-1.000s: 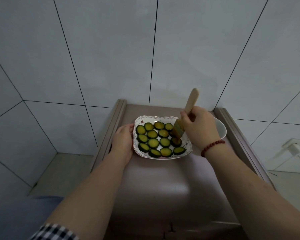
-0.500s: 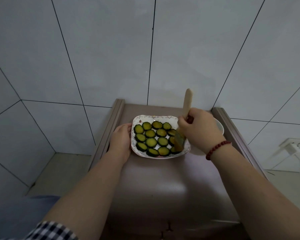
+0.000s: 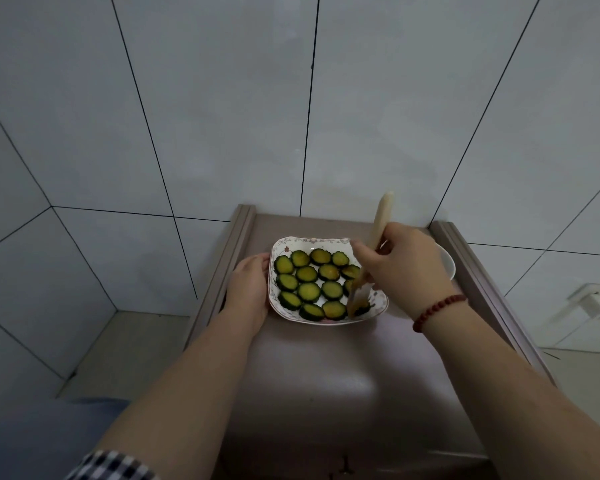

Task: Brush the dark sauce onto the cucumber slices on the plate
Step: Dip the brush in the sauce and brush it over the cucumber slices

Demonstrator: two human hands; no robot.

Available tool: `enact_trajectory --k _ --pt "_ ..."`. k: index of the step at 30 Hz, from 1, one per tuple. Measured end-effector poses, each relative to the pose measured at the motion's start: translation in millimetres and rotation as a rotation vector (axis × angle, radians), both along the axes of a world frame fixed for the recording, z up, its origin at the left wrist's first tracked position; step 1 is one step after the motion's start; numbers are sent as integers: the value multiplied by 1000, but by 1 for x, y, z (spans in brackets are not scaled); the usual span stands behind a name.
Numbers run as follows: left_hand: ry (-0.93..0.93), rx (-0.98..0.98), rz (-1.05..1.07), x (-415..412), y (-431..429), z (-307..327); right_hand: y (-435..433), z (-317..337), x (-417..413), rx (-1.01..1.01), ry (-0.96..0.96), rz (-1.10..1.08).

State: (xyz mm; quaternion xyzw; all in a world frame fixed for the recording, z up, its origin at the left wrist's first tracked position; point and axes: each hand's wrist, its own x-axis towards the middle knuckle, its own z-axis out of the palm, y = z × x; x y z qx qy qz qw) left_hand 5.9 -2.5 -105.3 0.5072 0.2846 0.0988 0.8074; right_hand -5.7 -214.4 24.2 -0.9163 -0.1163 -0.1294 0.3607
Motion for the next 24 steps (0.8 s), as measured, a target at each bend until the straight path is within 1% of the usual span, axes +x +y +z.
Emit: enact_trajectory --k 2,6,9,13,15,17,21,24 --pt "-4 -2 -6 0 -1 0 0 0 1 -6 24 3" --pt "-4 -7 4 -1 -1 1 3 -4 -1 23 -58 -9" --pt "-4 -12 11 -1 -1 2 5 -7 -2 11 -71 -13" --pt "-3 2 16 -1 0 1 6 -9 -1 47 -106 -12" --pt "-11 1 10 -1 0 0 6 -10 -2 16 -73 10" --pt "-15 -4 6 0 -1 1 7 -9 -2 29 -49 16" --pt "-7 -1 16 -2 0 1 12 -9 -3 178 -62 1" --pt "-3 13 4 -3 0 2 19 -14 -5 124 12 46"
